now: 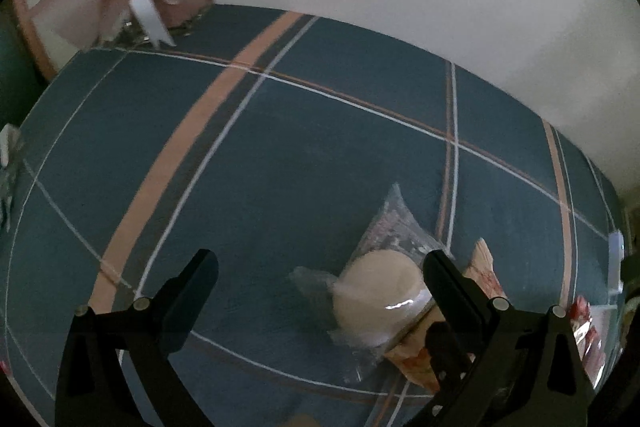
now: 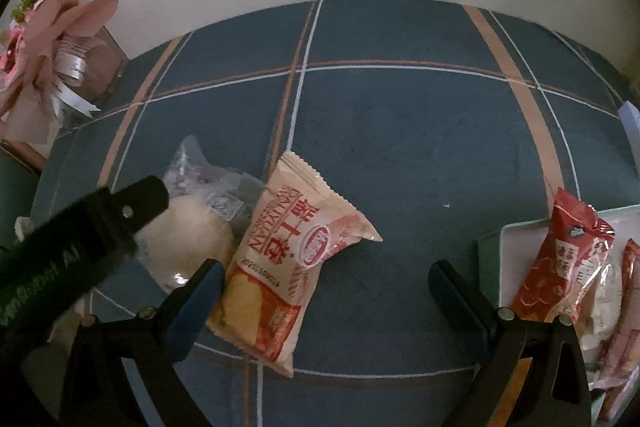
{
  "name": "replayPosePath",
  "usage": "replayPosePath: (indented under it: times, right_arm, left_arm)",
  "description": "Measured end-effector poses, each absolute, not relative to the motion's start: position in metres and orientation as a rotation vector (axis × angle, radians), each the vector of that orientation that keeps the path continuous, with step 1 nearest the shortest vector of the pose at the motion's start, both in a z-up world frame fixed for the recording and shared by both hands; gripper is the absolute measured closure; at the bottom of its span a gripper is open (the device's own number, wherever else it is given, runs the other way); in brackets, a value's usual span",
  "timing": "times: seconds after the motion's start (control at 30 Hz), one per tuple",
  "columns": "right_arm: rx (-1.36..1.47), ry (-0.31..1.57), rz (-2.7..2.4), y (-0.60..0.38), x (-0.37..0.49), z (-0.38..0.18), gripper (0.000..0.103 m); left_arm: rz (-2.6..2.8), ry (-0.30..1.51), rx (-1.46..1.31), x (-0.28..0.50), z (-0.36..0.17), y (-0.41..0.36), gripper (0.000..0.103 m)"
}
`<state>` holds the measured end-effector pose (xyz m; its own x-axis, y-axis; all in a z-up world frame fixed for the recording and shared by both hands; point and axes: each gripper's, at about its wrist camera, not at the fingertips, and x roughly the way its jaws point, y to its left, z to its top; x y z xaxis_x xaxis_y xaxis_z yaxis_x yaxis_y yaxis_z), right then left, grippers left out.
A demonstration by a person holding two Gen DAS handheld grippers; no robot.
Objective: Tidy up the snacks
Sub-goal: 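Grasp the clear-wrapped white bun with the left gripper while the right grasps the cream-red packet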
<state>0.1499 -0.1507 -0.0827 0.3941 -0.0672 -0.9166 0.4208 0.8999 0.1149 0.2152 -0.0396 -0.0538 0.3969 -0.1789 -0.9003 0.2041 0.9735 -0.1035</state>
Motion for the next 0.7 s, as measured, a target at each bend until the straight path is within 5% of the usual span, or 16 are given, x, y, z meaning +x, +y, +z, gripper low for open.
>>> replayPosePath:
  times: [0.33, 0.43, 0.53, 0.6, 0.7]
  right_arm:
    - [0.368, 1.156, -0.361, -0.159, 0.142, -0.090, 0.004]
    - [0.358, 1.163, -0.358, -0.156, 0.144, -0.091, 0.021]
    - [0.338, 1.169, -0.369, -0.156, 0.145, -0.091, 0.034]
    - [0.335, 1.167, -0.364, -0.155, 0.144, -0.089, 0.052]
    - [0.343, 1.169, -0.359, -0.157, 0.143, -0.088, 0.058]
  left_arm:
    - [-0.365, 1.159, 0.082, 0.208, -0.057, -0.055, 0.001]
    - [-0.393, 1.174, 0.078, 0.206, -0.060, -0.059, 0.002]
    - [-0.401, 1.198, 0.095, 0.206, -0.065, -0.064, 0.018]
    - [-0.413, 1.216, 0.098, 0.205, -0.068, -0.066, 0.026]
    - [-0.421, 1.235, 0.086, 0.202, -0.070, -0.067, 0.033]
